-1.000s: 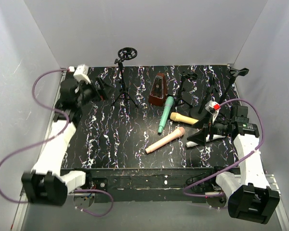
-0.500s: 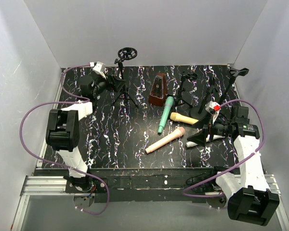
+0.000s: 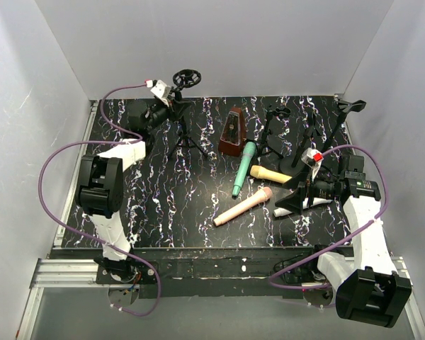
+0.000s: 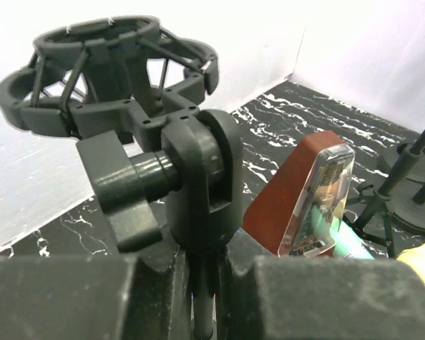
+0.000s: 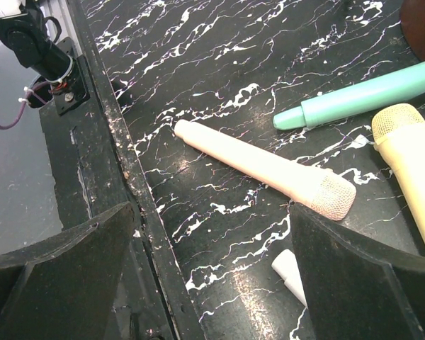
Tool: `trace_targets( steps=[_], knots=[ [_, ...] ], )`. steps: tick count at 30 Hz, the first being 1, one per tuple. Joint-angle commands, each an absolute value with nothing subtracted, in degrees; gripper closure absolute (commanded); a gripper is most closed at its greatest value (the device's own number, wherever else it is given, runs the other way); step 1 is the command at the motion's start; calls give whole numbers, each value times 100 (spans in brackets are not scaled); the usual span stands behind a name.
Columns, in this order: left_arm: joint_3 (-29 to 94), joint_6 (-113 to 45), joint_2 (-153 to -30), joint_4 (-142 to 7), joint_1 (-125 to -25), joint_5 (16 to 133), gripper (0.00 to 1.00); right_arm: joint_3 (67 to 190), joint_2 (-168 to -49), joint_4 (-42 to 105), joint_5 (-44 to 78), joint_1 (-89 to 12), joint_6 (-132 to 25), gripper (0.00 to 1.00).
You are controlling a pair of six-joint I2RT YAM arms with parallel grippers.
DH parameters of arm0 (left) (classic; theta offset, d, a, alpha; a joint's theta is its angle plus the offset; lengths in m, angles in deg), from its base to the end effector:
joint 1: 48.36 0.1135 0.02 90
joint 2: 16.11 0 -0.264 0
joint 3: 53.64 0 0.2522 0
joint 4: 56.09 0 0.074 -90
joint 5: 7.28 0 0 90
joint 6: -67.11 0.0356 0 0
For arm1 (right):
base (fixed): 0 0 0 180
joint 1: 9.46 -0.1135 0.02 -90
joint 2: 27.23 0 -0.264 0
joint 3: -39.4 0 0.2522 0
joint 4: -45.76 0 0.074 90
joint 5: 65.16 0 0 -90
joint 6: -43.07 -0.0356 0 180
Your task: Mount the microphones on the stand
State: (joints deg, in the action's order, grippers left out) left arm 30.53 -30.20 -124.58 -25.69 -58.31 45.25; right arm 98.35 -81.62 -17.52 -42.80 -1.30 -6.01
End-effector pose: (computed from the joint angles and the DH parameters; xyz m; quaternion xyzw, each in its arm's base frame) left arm 0.4249 -0.0965 0.2710 0.2534 0.6274 -0.3180 0.6641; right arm 0.1662 0.0094 0.2734 -0.3696 0.7252 0.3945 0.4264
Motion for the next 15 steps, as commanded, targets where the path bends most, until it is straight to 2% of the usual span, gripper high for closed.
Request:
trace_targets(
  steps=[1,5,9,15],
  knots=[
    [3175,-2720,-12220,-2968,-5864,4467,100,9851,-8163,-1705,-4328,-138,-492,2],
    [3008,-2597,-11685,-3301,-5855,3976,100,9834,-8155,-1713,-4310,-138,-483,2],
    [2570,-2903,-10920,-3610,-5829,2967,100,9807,-8120,-1713,-4301,-138,-457,2],
    [1174,-3247,-9655,-3347,-5846,2393,100,9807,-8207,-1757,-4389,-138,-413,2]
  ],
)
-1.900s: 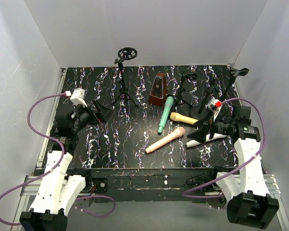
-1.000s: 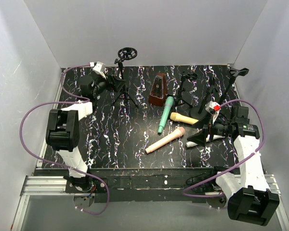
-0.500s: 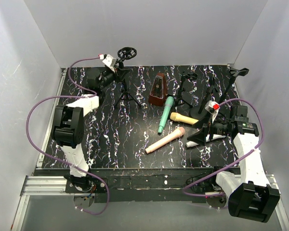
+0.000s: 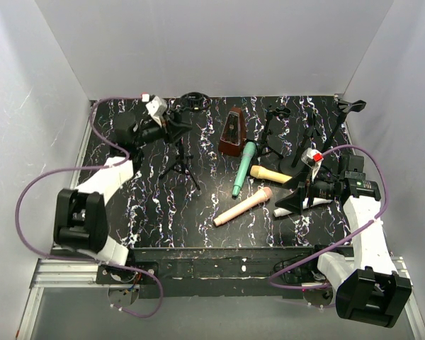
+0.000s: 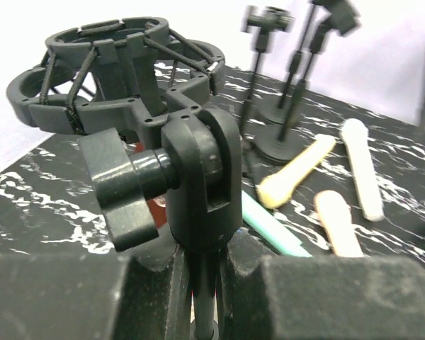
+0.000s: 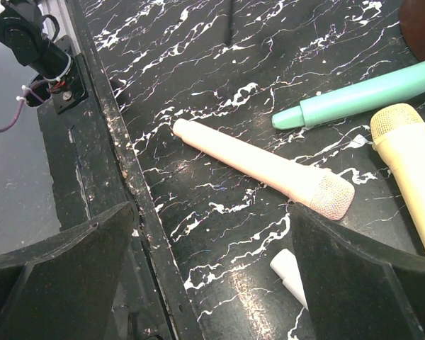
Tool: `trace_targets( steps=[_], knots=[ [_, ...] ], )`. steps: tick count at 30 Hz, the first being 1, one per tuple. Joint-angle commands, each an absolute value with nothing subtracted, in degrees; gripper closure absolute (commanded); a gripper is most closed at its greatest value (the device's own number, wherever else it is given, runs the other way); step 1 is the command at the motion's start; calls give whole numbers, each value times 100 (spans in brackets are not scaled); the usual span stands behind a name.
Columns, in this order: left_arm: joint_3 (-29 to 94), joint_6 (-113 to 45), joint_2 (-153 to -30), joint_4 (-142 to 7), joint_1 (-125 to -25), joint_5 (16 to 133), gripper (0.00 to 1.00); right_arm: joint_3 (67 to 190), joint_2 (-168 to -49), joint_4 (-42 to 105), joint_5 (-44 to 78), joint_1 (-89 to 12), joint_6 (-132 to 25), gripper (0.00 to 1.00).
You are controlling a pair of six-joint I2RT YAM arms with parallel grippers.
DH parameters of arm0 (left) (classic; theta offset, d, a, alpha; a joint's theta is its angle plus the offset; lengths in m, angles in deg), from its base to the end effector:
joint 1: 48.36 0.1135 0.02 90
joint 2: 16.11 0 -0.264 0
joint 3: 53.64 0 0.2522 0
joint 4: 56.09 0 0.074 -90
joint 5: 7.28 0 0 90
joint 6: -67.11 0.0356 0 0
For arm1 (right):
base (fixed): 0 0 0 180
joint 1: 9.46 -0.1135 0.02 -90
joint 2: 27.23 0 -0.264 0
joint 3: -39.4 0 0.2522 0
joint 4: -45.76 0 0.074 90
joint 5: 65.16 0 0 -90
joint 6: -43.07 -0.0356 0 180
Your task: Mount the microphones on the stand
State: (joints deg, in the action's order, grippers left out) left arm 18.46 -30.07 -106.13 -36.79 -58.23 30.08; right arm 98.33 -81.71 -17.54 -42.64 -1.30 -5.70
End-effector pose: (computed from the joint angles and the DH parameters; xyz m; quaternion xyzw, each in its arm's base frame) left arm 0.3455 -0.0888 0.3022 0.3319 0.6185 -0.4014 0.5884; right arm 0.1664 0.0094 0.2729 -0.3709 0.7255 0.3928 0.4264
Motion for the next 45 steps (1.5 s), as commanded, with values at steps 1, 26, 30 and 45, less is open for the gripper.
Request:
trace_targets(
  steps=[1,26,30,45],
  knots=[
    [980,-3203,-9470,-3320,-5864,2410,100,9816,-8234,-1766,-4389,-138,-404,2],
    [-1281,-3027,-6746,-4242,-5952,3640,41,9799,-8463,-2074,-4371,-76,-53,2],
    [-1264,-3027,-5990,-5092,-5952,4368,6,9799,-8427,-2091,-4363,-68,-9,2],
    [-376,-4591,-4091,-8277,-5952,4995,2,9737,-8225,-2109,-4336,55,18,2]
  ],
)
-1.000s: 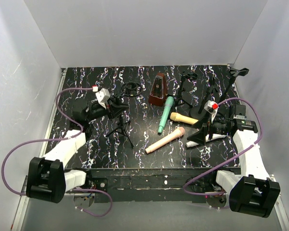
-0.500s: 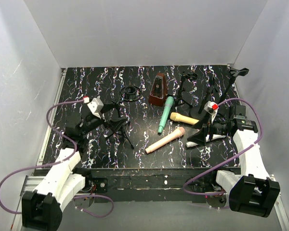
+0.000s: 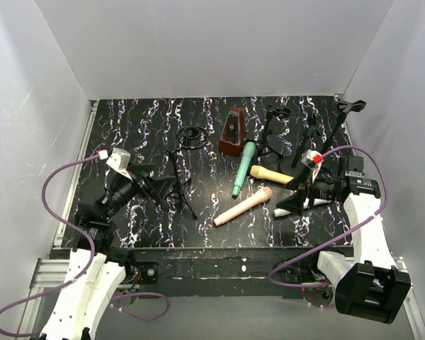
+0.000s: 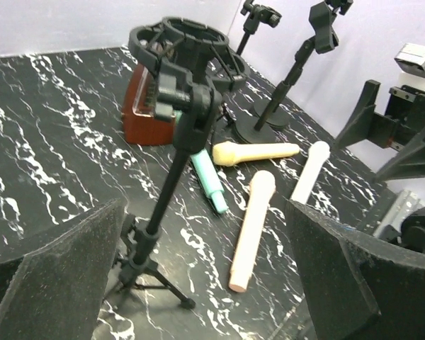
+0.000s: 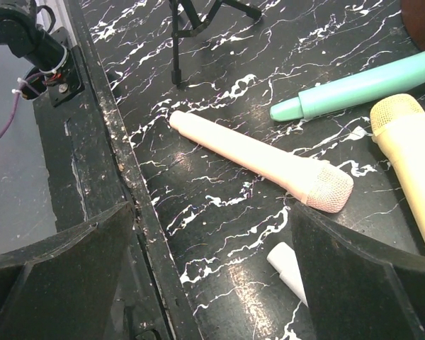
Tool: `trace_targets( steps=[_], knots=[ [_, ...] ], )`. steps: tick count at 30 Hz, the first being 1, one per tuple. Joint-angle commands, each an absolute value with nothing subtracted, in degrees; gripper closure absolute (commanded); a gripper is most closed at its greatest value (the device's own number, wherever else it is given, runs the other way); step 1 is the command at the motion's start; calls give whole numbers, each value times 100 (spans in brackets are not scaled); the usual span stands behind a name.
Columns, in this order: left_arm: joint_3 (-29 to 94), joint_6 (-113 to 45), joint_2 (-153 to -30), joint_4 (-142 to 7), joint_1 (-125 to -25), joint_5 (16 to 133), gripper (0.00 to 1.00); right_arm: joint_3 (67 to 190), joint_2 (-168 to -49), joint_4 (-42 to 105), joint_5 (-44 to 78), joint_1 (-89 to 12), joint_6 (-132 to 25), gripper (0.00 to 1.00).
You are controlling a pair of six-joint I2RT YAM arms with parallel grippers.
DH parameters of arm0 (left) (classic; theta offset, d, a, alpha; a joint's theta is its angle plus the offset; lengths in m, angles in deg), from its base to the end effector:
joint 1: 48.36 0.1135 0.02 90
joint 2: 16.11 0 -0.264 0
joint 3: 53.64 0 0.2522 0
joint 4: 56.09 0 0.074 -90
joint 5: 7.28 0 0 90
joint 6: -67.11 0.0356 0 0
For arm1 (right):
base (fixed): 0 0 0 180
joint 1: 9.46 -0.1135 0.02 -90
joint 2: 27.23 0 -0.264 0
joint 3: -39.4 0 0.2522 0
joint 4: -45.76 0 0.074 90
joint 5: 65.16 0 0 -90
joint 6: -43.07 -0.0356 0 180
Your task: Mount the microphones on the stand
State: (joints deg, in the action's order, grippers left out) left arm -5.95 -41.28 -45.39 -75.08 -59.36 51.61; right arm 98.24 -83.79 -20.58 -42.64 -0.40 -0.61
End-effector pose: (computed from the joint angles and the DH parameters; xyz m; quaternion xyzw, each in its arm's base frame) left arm 0.1275 -0.0435 0.3212 0.1441 0.6954 -0.3563 0.6072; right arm 0.1680 0.0065 0.2650 -0.3770 0.7281 0.3925 0.4168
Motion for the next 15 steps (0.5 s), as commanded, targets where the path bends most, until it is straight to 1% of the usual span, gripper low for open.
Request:
trace_targets(
  steps=[1,4,9,11,15],
  knots=[
    [-402,-4583,-3907,-8277,-5952,4890,2,9728,-8208,-2100,-4336,73,18,2],
    [-341,-4469,-3537,-8469,-5952,4530,2,9702,-8190,-2091,-4345,126,18,2],
    [-253,-4241,-3510,-8786,-5952,3668,3,9667,-8225,-2091,-4249,187,44,2],
    [-165,-3969,-3553,-8874,-5952,3553,2,9667,-8234,-2083,-4196,214,53,2],
    [54,-3739,-4009,-8910,-5961,3211,3,9641,-8234,-2083,-4204,284,70,2]
  ],
)
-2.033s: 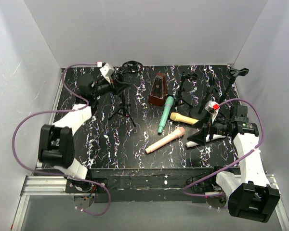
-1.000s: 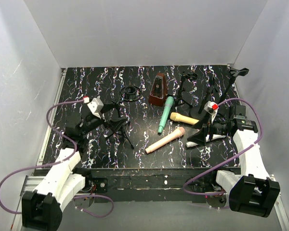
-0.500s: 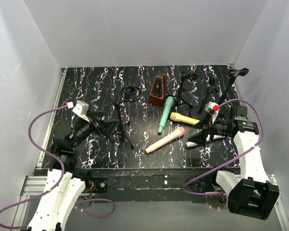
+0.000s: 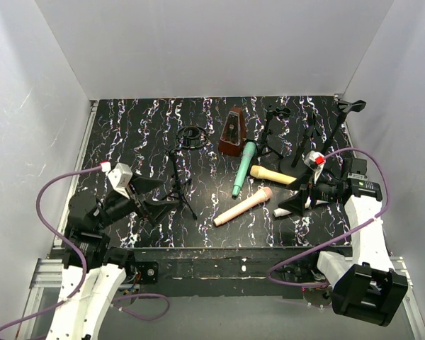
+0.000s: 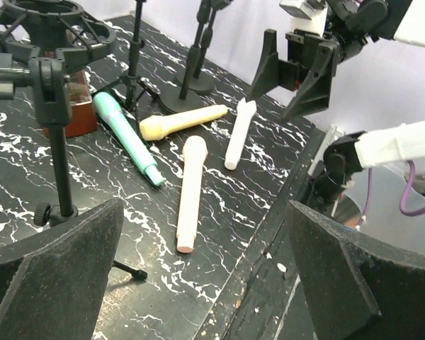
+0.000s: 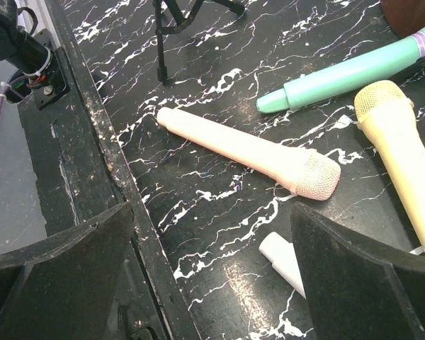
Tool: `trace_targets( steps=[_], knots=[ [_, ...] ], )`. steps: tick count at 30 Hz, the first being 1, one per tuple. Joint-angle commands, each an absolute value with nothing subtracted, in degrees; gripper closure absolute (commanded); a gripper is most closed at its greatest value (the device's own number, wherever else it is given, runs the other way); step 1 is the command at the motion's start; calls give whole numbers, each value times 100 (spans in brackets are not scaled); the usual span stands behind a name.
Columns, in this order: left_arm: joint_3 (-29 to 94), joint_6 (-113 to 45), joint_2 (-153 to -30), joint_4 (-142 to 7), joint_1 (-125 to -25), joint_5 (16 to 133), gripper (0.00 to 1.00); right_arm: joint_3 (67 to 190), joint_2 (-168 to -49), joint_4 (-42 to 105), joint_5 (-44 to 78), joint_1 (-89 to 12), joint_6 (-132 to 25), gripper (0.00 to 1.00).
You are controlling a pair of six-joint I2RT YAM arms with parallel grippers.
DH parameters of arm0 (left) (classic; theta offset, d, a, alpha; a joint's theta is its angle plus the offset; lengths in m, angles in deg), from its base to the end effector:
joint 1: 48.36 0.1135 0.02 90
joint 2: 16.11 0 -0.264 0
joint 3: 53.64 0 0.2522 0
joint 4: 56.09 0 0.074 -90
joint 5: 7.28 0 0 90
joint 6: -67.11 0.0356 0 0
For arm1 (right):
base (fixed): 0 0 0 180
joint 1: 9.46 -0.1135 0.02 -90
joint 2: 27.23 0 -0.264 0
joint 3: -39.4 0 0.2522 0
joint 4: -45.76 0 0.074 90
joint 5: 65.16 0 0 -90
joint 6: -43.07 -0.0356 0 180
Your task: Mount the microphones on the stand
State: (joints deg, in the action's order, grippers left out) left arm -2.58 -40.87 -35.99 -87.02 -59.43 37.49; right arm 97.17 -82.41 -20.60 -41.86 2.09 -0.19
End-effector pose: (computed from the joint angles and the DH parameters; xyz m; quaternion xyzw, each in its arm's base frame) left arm 0.0801 -0.0414 0.3343 0.2328 0.6665 -0.4267 0.5652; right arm 0.1634 0.0000 0.2626 -0.3648 0.7378 0.3753 0.4263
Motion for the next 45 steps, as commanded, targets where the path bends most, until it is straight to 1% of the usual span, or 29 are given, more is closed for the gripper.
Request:
trace_targets(
  steps=[1,9,14,16,18,22,25,27,31,39,45],
  knots=[
    [72,-3678,-4019,-8884,-6013,3236,2,9640,-8234,-2083,-4204,293,79,2],
    [204,-3485,-4502,-8637,-6303,3298,4,9614,-8330,-2082,-4116,407,149,2],
    [424,-3317,-4924,-8620,-6978,3604,4,9632,-8427,-2135,-4134,416,211,2],
    [511,-3247,-5169,-8628,-7522,3920,5,9632,-8436,-2126,-4125,425,220,2],
    [582,-3133,-5372,-8628,-8312,4411,5,9623,-8445,-2144,-4125,433,220,2],
    [819,-2773,-5872,-8707,-9929,5746,4,9614,-8445,-2153,-4116,460,237,2],
    [1073,-2571,-6478,-8690,-10784,6434,4,9614,-8471,-2135,-4099,486,229,2],
    [1232,-2500,-6970,-8629,-11083,6716,4,9623,-8506,-2144,-4108,495,228,2],
    [1425,-2578,-7937,-8374,-11252,7033,3,9623,-8506,-2153,-4090,504,228,2],
    [1593,-2614,-9423,-7689,-11278,7428,2,9614,-8515,-2118,-4038,530,202,2],
    [2057,-2456,-10636,-7775,-11278,7946,2,9623,-8506,-2056,-4020,530,141,3]
  ],
)
